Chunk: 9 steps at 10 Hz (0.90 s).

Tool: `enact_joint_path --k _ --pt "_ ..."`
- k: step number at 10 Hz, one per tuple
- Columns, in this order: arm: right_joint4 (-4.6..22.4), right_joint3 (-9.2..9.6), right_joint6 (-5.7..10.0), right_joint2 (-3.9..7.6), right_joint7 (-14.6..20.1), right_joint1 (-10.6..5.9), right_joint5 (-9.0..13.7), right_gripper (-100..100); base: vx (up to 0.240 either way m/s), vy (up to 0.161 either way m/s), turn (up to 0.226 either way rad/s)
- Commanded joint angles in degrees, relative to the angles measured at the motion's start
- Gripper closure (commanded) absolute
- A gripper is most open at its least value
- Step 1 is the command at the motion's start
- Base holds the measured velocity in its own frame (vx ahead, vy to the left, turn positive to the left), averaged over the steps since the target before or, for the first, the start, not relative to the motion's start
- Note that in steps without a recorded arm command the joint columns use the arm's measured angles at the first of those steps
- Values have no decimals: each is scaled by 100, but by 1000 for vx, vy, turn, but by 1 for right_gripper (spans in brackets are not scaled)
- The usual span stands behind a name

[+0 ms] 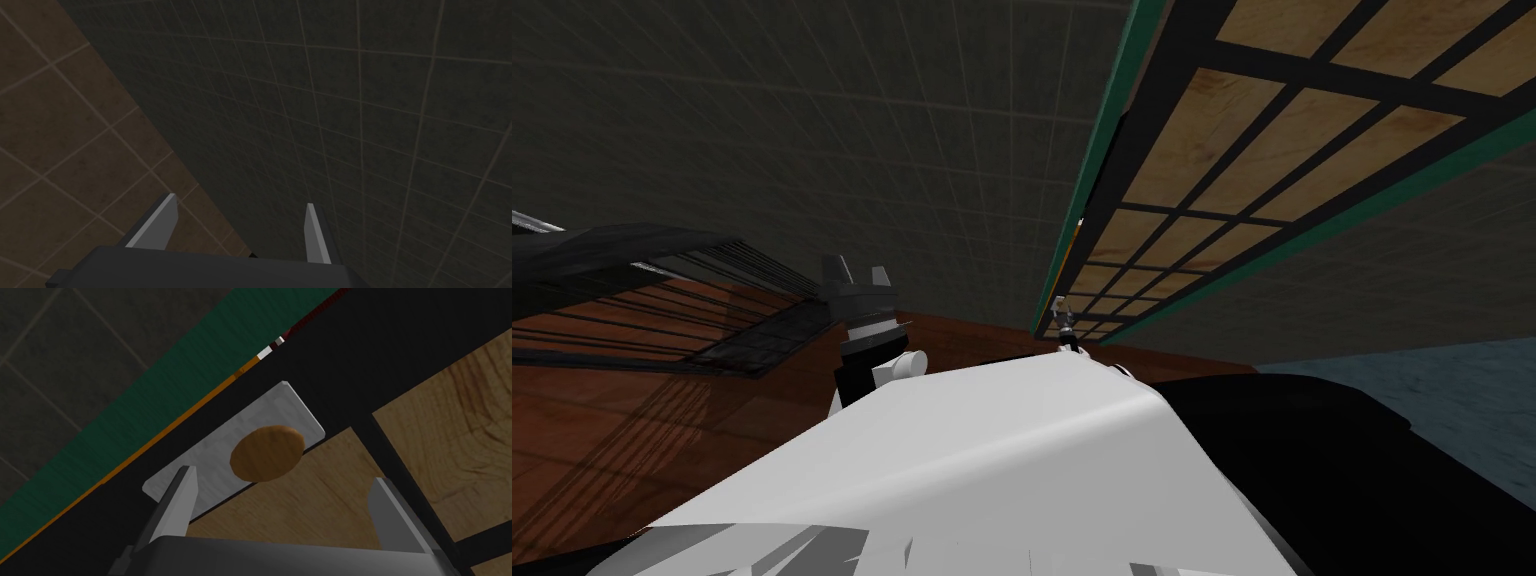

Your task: Pull the door open

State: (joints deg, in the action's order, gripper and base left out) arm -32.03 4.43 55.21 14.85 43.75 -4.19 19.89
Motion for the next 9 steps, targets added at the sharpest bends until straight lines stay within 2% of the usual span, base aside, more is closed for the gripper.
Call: enact_joint_path --k 1,4,5,7,8,9 --pt "-40 34 -38 -20 286 0 105 -100 -51 -7 40" --pt "-96 96 -98 -54 728 -9 292 -100 -53 -19 47" --pt "-96 96 -98 -54 759 -9 292 -100 -47 -5 20" --pt "-154 158 -159 -90 1141 -18 483 -100 -54 -18 60" --pt "-154 158 -159 -90 1232 -18 483 -100 -54 -19 18" --pt "-182 190 -189 -108 1436 -22 579 -100 -66 -15 35"
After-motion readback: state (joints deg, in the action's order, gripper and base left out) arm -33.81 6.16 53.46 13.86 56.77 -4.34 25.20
